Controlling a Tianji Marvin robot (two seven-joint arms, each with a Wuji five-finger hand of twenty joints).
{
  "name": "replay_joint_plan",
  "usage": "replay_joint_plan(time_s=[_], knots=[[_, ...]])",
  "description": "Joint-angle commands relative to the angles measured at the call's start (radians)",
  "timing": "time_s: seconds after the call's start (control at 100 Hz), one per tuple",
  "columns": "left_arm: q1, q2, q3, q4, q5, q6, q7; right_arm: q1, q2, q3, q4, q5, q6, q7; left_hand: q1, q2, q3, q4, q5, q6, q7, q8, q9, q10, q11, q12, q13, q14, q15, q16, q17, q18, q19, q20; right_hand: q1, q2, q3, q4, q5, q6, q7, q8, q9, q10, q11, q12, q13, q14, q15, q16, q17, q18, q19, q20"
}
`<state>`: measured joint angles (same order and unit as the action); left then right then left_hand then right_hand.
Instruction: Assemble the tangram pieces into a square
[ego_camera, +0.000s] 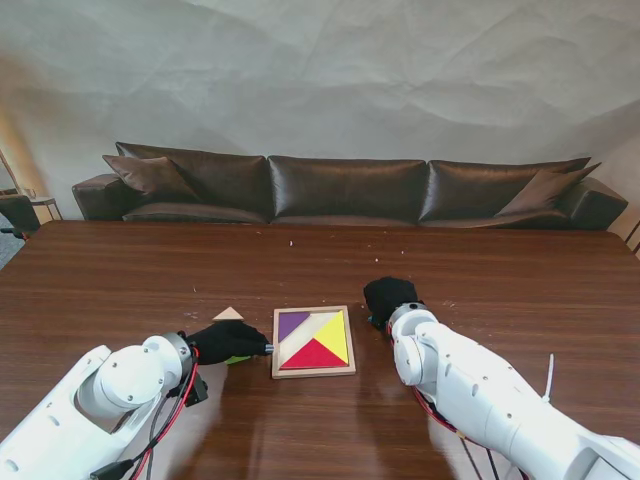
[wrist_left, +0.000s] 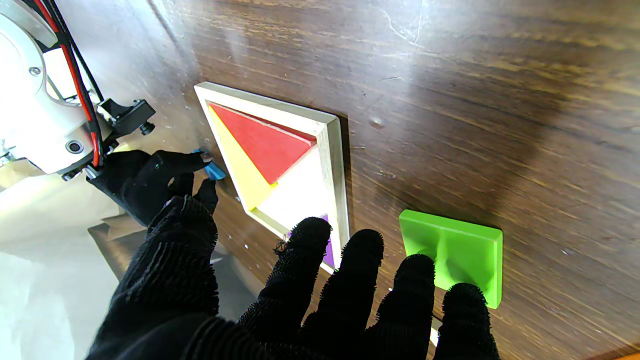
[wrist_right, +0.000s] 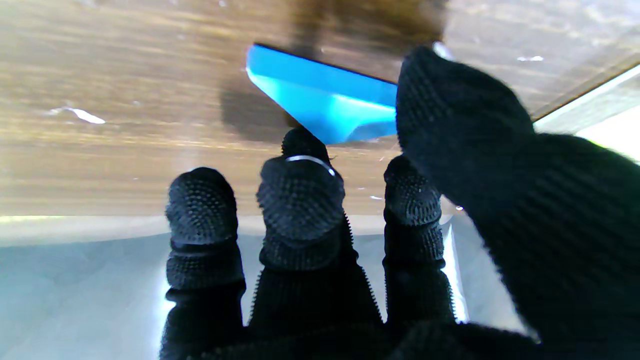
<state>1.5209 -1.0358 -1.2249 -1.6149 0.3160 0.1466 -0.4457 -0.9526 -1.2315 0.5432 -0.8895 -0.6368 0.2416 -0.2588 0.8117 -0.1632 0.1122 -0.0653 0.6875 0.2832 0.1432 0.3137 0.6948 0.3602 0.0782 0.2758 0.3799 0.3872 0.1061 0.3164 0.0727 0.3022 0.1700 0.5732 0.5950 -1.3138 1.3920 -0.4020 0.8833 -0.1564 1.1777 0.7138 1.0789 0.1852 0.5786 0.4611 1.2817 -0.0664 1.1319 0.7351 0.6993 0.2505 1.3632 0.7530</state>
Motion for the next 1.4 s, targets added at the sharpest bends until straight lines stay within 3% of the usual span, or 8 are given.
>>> replay_joint_plan(time_s=[0.0,0.24,0.29,0.33,0.37,0.64,0.94,1.39], knots=[[0.003,-0.001,-0.002,-0.005,0.000,0.000,-0.020,-0.059,0.006,-0.025,0.040,0.009,-0.006,0.058,0.021,0.035,-0.005,0.030,0.007,0.002,0.003,0.003,0.011,0.011,0.007,0.010,0.017,0.013,0.014,0.013,0.005,0.016,0.015,0.011,0.035,-0.049,-0.001,-0.034,-0.041,-0.020,-0.049,-0.035,0.272,-0.196,-0.014,-0.087,0.037,-0.032,0.030,0.012,0.205,0.009,0.049,0.032],[0.002,0.000,-0.001,-0.003,-0.002,0.000,-0.022,-0.061,0.011,-0.020,0.031,0.010,-0.001,0.076,0.023,0.034,-0.005,0.030,0.008,0.003,0.004,0.004,0.011,0.009,0.007,0.010,0.019,0.014,0.015,0.013,0.005,0.016,0.015,0.011,-0.002,-0.024,-0.004,-0.009,-0.136,0.009,-0.307,-0.134,0.159,-0.189,0.056,0.010,0.038,-0.014,0.018,0.035,0.170,0.028,0.032,0.053],[0.001,0.000,0.000,-0.003,-0.002,0.000,-0.023,-0.062,0.011,-0.018,0.030,0.010,0.003,0.076,0.022,0.034,-0.005,0.030,0.010,0.002,0.004,0.004,0.011,0.009,0.008,0.010,0.019,0.014,0.015,0.013,0.005,0.017,0.015,0.011,-0.030,-0.008,0.005,0.032,-0.156,0.030,-0.342,-0.170,0.098,-0.182,0.089,0.039,0.038,-0.008,0.003,0.035,0.158,0.032,0.028,0.062],[0.001,0.000,0.000,-0.003,-0.002,0.001,-0.023,-0.063,0.011,-0.015,0.029,0.009,0.007,0.074,0.022,0.035,-0.005,0.030,0.012,0.002,0.005,0.004,0.011,0.009,0.007,0.010,0.019,0.013,0.015,0.013,0.005,0.016,0.015,0.011,-0.074,0.009,0.013,0.153,-0.171,0.035,-0.361,-0.203,0.041,-0.175,0.118,0.047,0.038,0.000,-0.017,0.031,0.143,0.038,0.026,0.071],[0.001,0.000,0.000,-0.003,-0.003,0.001,-0.024,-0.066,0.012,-0.011,0.025,0.007,0.012,0.072,0.022,0.035,-0.005,0.030,0.012,0.002,0.005,0.004,0.012,0.008,0.008,0.010,0.018,0.013,0.015,0.013,0.005,0.016,0.015,0.011,-0.095,0.011,0.009,0.182,-0.184,0.041,-0.371,-0.218,0.004,-0.173,0.137,0.054,0.037,0.004,-0.022,0.030,0.132,0.039,0.027,0.076],[-0.003,0.000,0.003,-0.001,-0.004,0.002,-0.024,-0.081,0.019,0.014,-0.002,-0.010,0.069,0.070,0.022,0.034,-0.004,0.030,0.007,0.003,0.003,0.004,0.011,0.009,0.007,0.010,0.020,0.014,0.016,0.014,0.005,0.018,0.016,0.011,-0.148,-0.005,-0.003,0.173,-0.169,0.111,-0.382,-0.263,-0.079,-0.154,0.219,0.098,0.036,0.013,-0.025,0.034,0.103,0.048,0.040,0.084],[-0.010,0.000,0.011,0.005,-0.010,0.000,-0.028,-0.097,0.029,0.022,-0.043,-0.043,0.149,0.083,0.021,0.033,-0.004,0.030,0.010,0.001,0.004,0.004,0.011,0.010,0.007,0.010,0.019,0.014,0.015,0.013,0.005,0.017,0.016,0.011,-0.181,0.020,-0.013,0.170,-0.118,0.150,-0.391,-0.275,-0.080,-0.129,0.210,0.097,0.033,0.026,-0.036,0.032,0.093,0.064,0.041,0.082],[-0.011,0.000,0.014,0.007,-0.010,-0.001,-0.027,-0.125,0.038,0.049,-0.089,-0.094,0.195,0.049,0.021,0.034,-0.003,0.030,0.008,0.002,0.003,0.004,0.011,0.013,0.007,0.010,0.018,0.014,0.015,0.013,0.006,0.018,0.016,0.011,-0.164,0.052,-0.022,0.178,-0.095,0.153,-0.396,-0.276,-0.051,-0.097,0.140,0.052,0.034,0.038,-0.068,0.020,0.109,0.081,0.041,0.066]])
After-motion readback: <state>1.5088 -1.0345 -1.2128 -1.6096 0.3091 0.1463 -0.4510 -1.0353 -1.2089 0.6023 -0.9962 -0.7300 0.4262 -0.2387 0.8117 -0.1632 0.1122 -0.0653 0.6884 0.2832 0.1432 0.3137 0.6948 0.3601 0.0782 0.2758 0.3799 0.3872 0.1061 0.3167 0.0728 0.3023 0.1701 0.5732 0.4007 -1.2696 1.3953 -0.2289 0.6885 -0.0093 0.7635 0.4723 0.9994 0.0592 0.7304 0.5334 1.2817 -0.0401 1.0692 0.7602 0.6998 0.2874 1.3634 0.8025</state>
